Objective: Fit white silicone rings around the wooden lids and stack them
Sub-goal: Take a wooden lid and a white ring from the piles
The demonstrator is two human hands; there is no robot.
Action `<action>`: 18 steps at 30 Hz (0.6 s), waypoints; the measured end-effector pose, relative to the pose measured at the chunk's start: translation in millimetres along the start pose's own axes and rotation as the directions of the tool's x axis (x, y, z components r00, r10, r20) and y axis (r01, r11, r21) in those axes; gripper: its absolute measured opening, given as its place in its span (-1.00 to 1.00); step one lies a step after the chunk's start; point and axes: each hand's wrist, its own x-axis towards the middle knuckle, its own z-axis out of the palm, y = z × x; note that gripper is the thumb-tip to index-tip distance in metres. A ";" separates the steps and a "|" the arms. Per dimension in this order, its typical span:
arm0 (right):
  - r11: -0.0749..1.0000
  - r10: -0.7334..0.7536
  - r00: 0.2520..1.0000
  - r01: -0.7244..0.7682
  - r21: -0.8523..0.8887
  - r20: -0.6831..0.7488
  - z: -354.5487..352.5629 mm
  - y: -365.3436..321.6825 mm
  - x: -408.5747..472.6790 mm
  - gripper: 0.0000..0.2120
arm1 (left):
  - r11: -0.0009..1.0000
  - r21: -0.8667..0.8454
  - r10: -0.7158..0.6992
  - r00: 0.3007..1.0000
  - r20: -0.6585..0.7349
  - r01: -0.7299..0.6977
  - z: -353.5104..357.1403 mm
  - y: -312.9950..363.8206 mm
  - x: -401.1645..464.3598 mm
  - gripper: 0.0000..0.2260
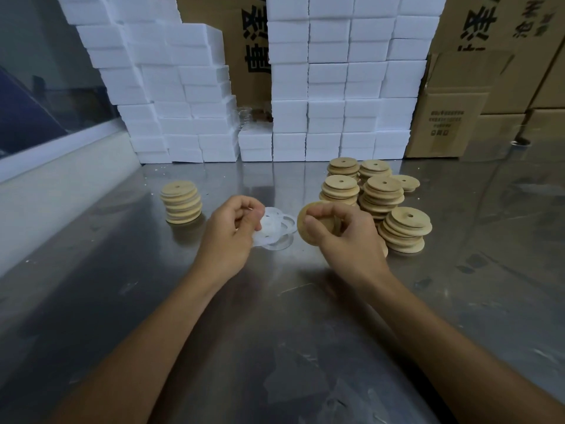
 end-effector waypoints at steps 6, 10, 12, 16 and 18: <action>1.000 0.014 1.000 -0.013 -0.010 0.011 5.8 -3.0 -2.6 -0.78 | 0.953 -0.292 -0.060 0.995 0.077 0.080 2.6 12.6 -4.2 -0.88; 0.999 0.002 0.995 -0.006 0.043 0.096 6.8 -2.9 -4.3 -0.81 | 0.940 -0.324 -0.066 0.990 0.122 0.102 8.0 22.5 -6.6 -0.89; 0.998 -0.061 0.994 0.059 0.033 0.094 8.3 -3.1 -4.6 -0.88 | 0.938 -0.325 -0.075 0.986 0.148 0.120 13.8 24.8 -10.6 -0.86; 0.992 -0.123 0.990 0.123 0.002 0.067 10.7 -0.4 -5.2 -0.77 | 0.974 -0.186 -0.111 0.990 0.090 0.126 26.4 22.7 -17.7 -0.84; 0.988 -0.149 0.987 0.151 -0.021 0.056 11.3 0.3 -6.0 -0.78 | 0.984 -0.115 -0.134 0.990 0.037 0.138 27.5 22.2 -18.1 -0.86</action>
